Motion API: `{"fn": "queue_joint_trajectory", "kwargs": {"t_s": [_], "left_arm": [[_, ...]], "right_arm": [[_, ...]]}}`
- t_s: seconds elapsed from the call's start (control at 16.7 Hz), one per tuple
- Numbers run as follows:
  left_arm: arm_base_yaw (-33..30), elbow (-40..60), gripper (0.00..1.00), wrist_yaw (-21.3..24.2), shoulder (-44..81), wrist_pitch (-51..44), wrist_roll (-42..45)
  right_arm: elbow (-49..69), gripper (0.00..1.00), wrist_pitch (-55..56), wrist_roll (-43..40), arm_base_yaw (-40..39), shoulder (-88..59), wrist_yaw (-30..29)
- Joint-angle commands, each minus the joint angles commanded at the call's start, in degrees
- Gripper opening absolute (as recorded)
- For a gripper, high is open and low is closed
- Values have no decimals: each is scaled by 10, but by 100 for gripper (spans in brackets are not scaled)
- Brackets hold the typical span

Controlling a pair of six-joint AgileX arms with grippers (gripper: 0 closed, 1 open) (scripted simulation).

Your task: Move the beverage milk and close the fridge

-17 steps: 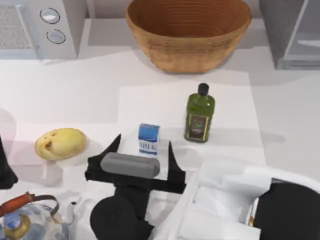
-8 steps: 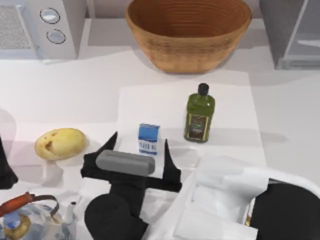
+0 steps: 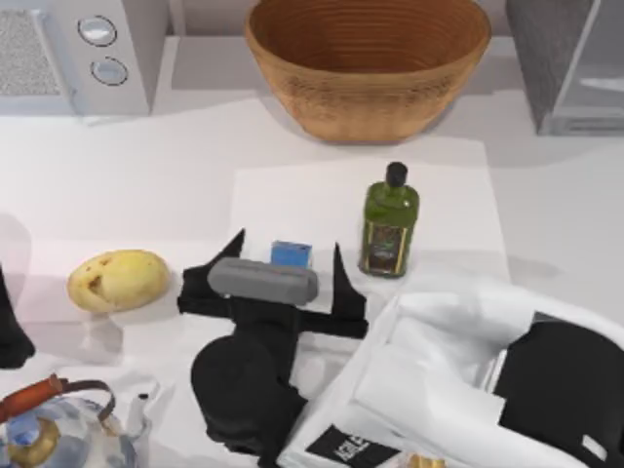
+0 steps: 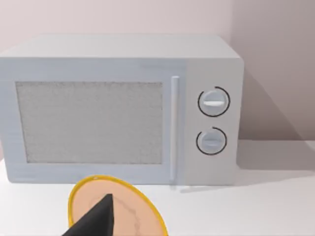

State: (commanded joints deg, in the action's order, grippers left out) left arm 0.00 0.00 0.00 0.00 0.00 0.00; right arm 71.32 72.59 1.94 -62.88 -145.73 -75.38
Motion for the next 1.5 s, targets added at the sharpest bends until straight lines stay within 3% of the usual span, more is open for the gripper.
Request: {"fn": "queue_joint_trajectory", "kwargs": {"t_s": [0.24,1.02,1.5], "left_arm": [[0,0,100,0,0,0,0],[0,0,100,0,0,0,0],[0,0,100,0,0,0,0]], "right_arm": [[-4,100,3,-1,2,1,3],[-4,2,3,-1,2,1,3],[-4,0,3,-1,2,1,3]]}}
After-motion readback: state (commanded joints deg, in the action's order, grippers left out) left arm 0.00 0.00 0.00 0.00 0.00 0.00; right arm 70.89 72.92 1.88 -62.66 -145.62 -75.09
